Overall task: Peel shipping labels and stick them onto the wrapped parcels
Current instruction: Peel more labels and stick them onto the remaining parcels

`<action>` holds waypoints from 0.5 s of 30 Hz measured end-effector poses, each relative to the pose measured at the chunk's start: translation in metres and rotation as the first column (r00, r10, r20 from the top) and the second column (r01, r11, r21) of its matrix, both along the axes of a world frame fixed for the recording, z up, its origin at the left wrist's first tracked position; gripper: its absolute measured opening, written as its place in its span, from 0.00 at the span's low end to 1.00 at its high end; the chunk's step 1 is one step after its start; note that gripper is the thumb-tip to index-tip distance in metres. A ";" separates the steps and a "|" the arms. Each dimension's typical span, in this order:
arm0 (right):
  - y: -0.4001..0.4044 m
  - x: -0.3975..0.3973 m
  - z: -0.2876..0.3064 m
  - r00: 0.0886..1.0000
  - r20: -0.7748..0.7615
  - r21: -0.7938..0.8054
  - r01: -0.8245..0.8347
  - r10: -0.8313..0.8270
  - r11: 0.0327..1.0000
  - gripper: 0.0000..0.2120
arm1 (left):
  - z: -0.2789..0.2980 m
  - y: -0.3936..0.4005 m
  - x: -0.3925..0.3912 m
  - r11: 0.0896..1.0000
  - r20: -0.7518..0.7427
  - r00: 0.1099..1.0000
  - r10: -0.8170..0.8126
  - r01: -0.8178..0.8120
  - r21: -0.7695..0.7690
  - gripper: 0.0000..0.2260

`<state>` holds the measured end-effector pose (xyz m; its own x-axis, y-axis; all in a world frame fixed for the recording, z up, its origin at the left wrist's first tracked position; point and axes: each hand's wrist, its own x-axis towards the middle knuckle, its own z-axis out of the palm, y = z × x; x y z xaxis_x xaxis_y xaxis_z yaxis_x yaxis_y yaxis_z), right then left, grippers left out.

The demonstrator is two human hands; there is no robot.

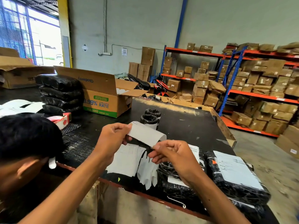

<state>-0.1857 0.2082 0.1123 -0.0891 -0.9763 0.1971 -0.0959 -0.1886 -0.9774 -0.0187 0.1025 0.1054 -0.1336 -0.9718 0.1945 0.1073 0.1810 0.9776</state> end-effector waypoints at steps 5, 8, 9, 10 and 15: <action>0.003 0.000 0.002 1.000 0.004 -0.013 -0.023 0.023 1.000 0.05 | -0.002 0.000 0.002 1.000 0.014 1.000 -0.002 0.002 0.021 0.09; 0.002 0.000 0.002 1.000 0.005 -0.022 -0.030 0.030 0.999 0.06 | -0.003 0.000 0.002 1.000 0.026 1.000 0.000 0.000 0.031 0.09; 0.002 0.000 0.002 0.999 0.012 -0.022 -0.033 0.033 0.999 0.06 | -0.003 0.000 0.001 0.999 0.023 1.000 0.000 0.000 0.033 0.09; 0.002 -0.001 0.003 0.999 0.022 -0.023 -0.036 0.037 0.999 0.06 | -0.003 -0.001 0.001 0.999 0.020 1.000 0.000 -0.001 0.033 0.09; 0.002 -0.001 0.005 0.998 0.038 -0.039 -0.045 0.047 0.998 0.05 | -0.004 -0.001 0.001 1.000 0.008 1.000 0.001 -0.002 0.022 0.08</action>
